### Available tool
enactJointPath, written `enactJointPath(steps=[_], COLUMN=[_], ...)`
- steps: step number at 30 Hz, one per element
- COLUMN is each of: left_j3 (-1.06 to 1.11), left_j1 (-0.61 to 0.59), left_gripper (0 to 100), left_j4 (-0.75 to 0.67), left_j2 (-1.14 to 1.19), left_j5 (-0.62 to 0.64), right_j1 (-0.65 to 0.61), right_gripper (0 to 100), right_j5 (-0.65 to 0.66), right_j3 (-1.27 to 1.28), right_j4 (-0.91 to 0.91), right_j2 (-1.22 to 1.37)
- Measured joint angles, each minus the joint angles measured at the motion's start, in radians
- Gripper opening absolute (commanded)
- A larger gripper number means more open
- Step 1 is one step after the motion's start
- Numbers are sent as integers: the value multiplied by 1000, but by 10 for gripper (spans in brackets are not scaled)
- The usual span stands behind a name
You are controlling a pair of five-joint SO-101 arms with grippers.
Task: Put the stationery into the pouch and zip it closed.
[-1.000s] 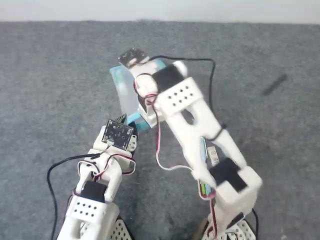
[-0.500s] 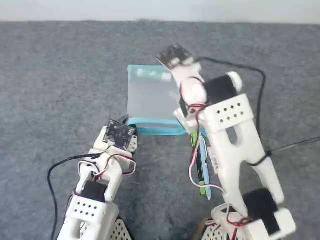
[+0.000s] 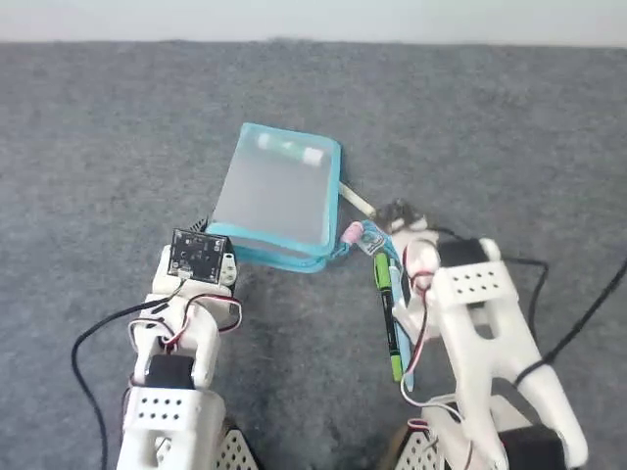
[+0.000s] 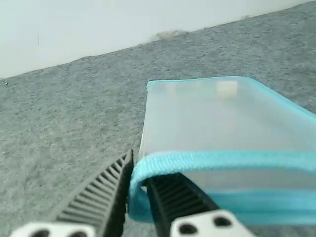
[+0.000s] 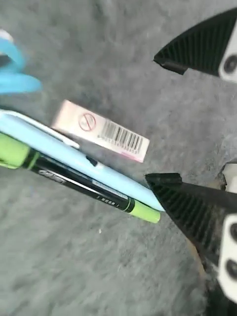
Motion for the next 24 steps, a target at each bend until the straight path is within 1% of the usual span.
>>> enactJointPath(steps=[5, 10, 16, 20, 24], left_j3=[0, 0, 0, 0, 0], left_j1=[0, 0, 0, 0, 17], left_gripper=[12, 12, 12, 12, 12], left_j4=[0, 0, 0, 0, 0], left_j2=[0, 0, 0, 0, 0], left_j5=[0, 0, 0, 0, 0], right_j1=[0, 0, 5, 5, 5], right_gripper=[318, 318, 318, 318, 318], right_j5=[2, 2, 2, -49, -64], right_j3=[107, 135, 249, 253, 253], right_j4=[-133, -193, -338, -361, -365], right_j2=[-2, -2, -20, -20, -20])
